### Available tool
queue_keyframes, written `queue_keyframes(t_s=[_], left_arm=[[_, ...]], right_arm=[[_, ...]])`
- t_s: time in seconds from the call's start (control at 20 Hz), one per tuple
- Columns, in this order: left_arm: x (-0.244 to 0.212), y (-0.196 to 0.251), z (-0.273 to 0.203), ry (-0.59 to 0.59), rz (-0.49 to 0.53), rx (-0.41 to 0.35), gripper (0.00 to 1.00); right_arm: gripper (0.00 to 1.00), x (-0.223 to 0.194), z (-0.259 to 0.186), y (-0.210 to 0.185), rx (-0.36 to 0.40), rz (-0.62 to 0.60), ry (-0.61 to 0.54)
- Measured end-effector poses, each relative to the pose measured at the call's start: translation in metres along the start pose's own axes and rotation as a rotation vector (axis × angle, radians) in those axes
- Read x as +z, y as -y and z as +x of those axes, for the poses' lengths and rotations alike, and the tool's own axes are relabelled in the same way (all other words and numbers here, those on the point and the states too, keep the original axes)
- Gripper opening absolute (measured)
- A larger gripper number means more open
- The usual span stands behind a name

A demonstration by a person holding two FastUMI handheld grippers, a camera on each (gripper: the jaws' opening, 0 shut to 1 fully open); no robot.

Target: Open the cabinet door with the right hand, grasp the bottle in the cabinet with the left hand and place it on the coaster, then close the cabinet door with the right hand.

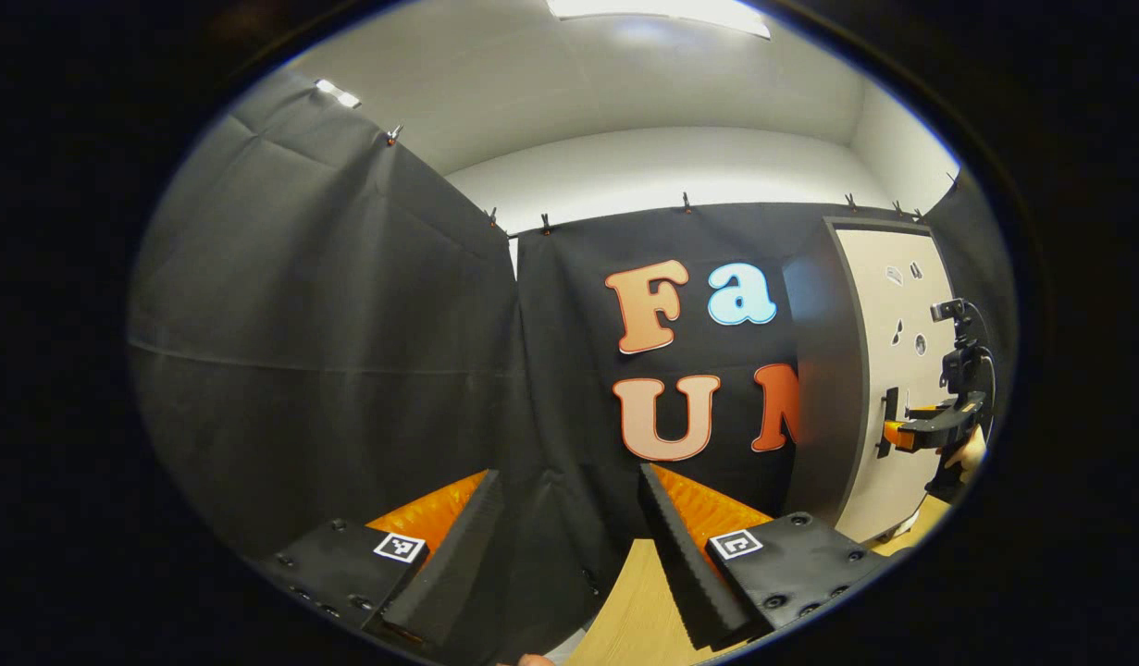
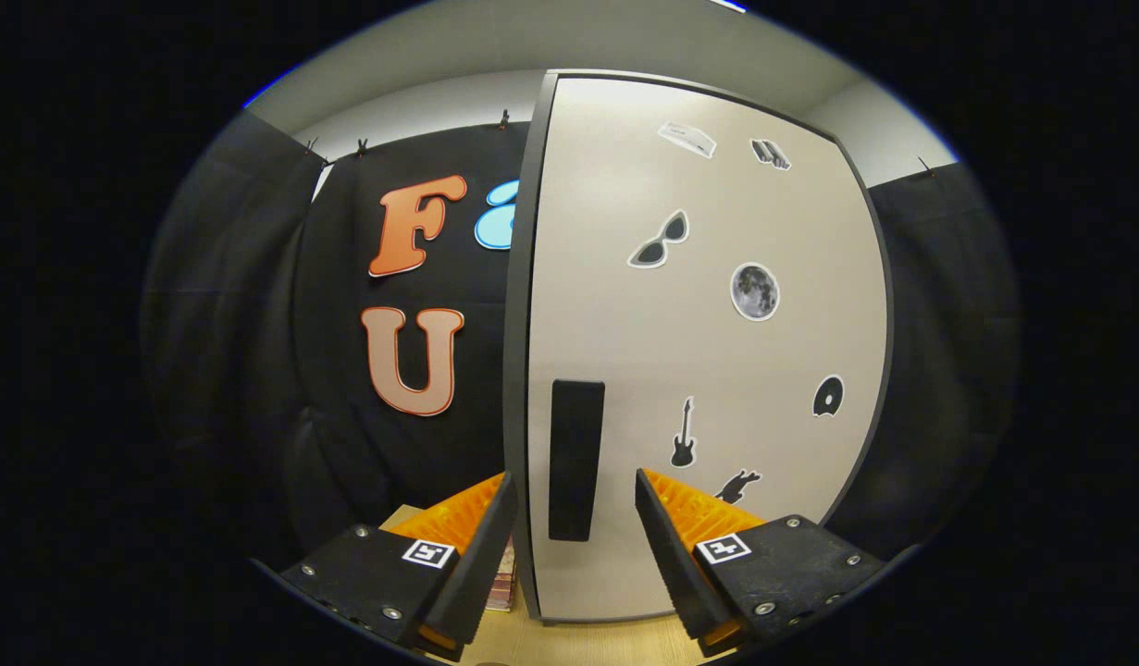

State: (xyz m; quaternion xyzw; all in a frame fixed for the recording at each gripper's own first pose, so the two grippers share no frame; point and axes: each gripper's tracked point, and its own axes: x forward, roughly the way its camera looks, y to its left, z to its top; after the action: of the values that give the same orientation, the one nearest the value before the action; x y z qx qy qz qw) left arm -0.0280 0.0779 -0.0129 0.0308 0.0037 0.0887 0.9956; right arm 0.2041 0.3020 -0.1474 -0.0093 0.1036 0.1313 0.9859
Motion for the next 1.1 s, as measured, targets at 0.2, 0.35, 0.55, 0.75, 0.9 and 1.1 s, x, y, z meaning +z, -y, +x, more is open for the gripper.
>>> queue_keyframes(t_s=[0.2,0.35,0.55,0.75,0.9,1.1], left_arm=[[-0.001,-0.007,-0.002,0.001,0.005,0.017,0.97],[-0.002,-0.008,-0.005,0.0,-0.002,0.02,0.96],[0.001,-0.008,-0.007,0.003,-0.006,0.024,0.96],[0.003,-0.003,-0.013,0.005,0.004,0.018,0.94],[0.004,0.005,-0.014,0.007,0.002,0.006,0.94],[0.002,0.016,-0.008,0.007,-0.005,-0.013,0.96]], right_arm=[[0.66,0.002,0.021,0.006,-0.031,0.011,0.016],[0.59,0.0,0.031,0.007,-0.033,0.022,0.005],[0.47,-0.003,0.039,0.001,-0.004,0.062,-0.011],[0.37,-0.003,0.041,0.001,-0.002,0.076,-0.023],[0.34,-0.004,0.037,0.001,0.017,0.075,-0.018],[0.3,-0.003,0.027,0.002,0.044,0.061,-0.007]])
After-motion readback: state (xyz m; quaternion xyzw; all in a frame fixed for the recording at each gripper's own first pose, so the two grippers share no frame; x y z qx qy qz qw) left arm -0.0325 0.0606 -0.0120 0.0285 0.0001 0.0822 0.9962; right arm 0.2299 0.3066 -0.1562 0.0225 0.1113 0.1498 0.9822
